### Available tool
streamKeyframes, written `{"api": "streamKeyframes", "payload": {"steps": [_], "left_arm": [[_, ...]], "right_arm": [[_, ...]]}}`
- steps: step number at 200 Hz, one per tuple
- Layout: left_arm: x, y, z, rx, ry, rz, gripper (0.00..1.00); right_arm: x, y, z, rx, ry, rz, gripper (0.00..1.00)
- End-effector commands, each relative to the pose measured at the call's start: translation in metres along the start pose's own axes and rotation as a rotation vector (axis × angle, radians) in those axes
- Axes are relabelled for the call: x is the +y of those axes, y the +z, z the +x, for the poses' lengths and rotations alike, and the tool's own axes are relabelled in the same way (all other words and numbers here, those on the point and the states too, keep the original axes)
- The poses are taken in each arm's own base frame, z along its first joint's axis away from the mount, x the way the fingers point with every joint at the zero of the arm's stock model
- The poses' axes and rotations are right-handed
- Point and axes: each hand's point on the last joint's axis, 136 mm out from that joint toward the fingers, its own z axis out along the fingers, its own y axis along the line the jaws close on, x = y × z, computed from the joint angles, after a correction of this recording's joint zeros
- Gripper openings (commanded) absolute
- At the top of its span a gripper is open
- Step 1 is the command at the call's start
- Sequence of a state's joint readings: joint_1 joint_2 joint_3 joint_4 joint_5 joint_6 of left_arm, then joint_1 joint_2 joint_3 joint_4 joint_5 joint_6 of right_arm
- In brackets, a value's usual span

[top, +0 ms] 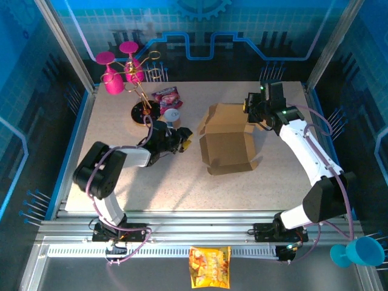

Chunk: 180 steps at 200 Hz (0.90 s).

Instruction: Fold the paper box

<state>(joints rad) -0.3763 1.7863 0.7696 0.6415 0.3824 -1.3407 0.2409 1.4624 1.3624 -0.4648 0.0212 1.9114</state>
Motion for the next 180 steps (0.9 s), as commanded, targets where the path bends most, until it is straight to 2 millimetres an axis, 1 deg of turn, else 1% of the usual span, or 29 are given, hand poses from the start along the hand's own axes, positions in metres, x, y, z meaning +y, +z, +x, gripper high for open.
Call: {"api": "streamKeyframes", "payload": {"steps": [1, 15, 32, 74, 101, 119, 139, 180], "left_arm": [[-0.038, 0.008, 0.001, 0.015, 0.007, 0.219, 0.49], [-0.043, 0.013, 0.004, 0.026, 0.008, 0.261, 0.50], [-0.045, 0.015, 0.010, 0.028, 0.019, 0.280, 0.52], [-0.047, 0.012, 0.020, 0.020, 0.022, 0.322, 0.55], [-0.048, 0.012, 0.030, 0.034, 0.031, 0.326, 0.55], [-0.046, 0.010, 0.035, 0.029, 0.037, 0.320, 0.55], [-0.043, 0.005, 0.037, 0.017, 0.042, 0.313, 0.55], [-0.042, -0.005, 0.040, 0.002, 0.056, 0.320, 0.56]], "right_arm": [[0.007, -0.002, -0.002, 0.008, 0.039, 0.001, 0.00], [0.007, -0.001, -0.004, 0.012, 0.047, 0.004, 0.00], [0.007, 0.000, -0.006, 0.016, 0.056, 0.008, 0.00], [0.004, 0.007, -0.006, 0.033, 0.076, 0.021, 0.00], [0.004, 0.011, -0.007, 0.032, 0.085, 0.019, 0.00], [0.004, 0.013, -0.008, 0.034, 0.091, 0.021, 0.00], [0.004, 0.015, -0.010, 0.031, 0.098, 0.022, 0.00], [0.004, 0.017, -0.016, 0.026, 0.113, 0.020, 0.00]]}}
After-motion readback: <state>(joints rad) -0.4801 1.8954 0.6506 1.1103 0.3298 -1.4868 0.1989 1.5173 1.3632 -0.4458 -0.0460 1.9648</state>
